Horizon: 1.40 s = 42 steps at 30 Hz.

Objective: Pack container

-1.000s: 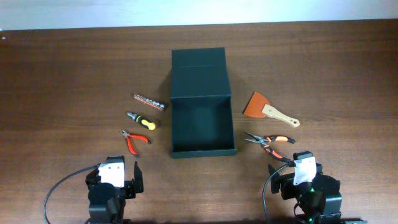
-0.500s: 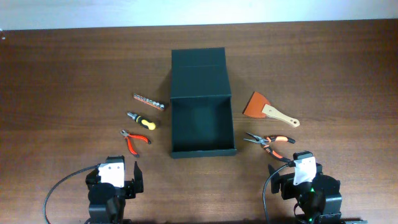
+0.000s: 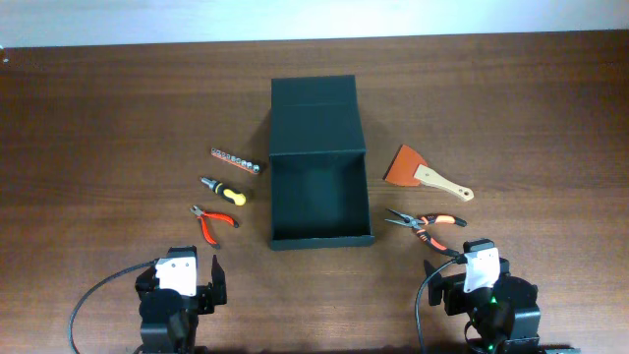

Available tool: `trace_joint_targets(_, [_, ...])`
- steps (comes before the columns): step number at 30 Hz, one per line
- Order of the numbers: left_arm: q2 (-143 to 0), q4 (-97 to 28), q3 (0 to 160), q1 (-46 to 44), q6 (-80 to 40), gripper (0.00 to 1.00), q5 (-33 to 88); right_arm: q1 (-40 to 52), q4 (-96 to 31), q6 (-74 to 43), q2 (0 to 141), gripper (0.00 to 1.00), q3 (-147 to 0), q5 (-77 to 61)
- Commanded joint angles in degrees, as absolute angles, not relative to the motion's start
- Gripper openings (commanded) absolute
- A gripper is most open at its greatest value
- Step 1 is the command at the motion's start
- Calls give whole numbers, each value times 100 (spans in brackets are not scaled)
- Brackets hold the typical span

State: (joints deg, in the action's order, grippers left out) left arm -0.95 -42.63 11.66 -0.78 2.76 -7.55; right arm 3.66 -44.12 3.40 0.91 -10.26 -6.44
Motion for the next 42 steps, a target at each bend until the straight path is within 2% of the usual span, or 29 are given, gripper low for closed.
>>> trace_joint_targets(1, [-34, -4252, 1107, -58, 217, 99, -781, 331, -4392, 333, 30, 99, -956, -532])
trace_joint_targets(42, [-34, -4252, 1107, -58, 220, 99, -781, 329, -4185, 388, 34, 99, -982, -534])
